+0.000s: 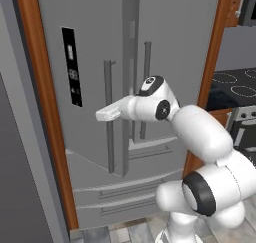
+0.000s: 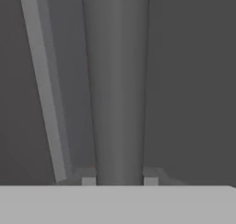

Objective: Take the cake and cupcake from the fridge and place them on the empty tray on the dining counter.

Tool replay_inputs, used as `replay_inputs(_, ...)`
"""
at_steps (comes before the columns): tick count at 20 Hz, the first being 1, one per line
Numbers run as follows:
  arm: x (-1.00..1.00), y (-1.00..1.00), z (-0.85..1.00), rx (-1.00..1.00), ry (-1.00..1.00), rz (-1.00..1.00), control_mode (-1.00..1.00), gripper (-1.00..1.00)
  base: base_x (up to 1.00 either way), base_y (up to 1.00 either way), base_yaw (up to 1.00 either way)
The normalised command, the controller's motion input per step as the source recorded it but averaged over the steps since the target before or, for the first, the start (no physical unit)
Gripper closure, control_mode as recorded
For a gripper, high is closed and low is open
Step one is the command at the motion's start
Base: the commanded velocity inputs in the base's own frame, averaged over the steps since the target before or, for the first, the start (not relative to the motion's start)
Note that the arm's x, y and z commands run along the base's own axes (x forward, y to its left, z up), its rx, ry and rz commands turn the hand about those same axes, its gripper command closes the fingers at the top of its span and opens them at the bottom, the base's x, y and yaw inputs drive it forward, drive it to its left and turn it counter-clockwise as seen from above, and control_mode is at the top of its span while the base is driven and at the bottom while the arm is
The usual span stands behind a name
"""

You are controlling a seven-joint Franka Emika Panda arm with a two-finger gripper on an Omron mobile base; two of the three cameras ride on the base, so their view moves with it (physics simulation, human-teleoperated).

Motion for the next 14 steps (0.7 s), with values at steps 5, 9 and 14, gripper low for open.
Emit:
replay_inputs(5,-0.86,-0.02,0.36,-0.01,0.11,0.13,-1.00,-1.00,0.00,0.00,0.00)
replay_inputs(9,-1.00,-0.52,0.53,0.00,0.08,0.04,-1.00,-1.00,0.00,0.00,0.00)
replay_inputs(14,-0.95,-0.26,0.83,-0.09,0.10,0.00,-1.00,-1.00,0.00,0.00,0.00)
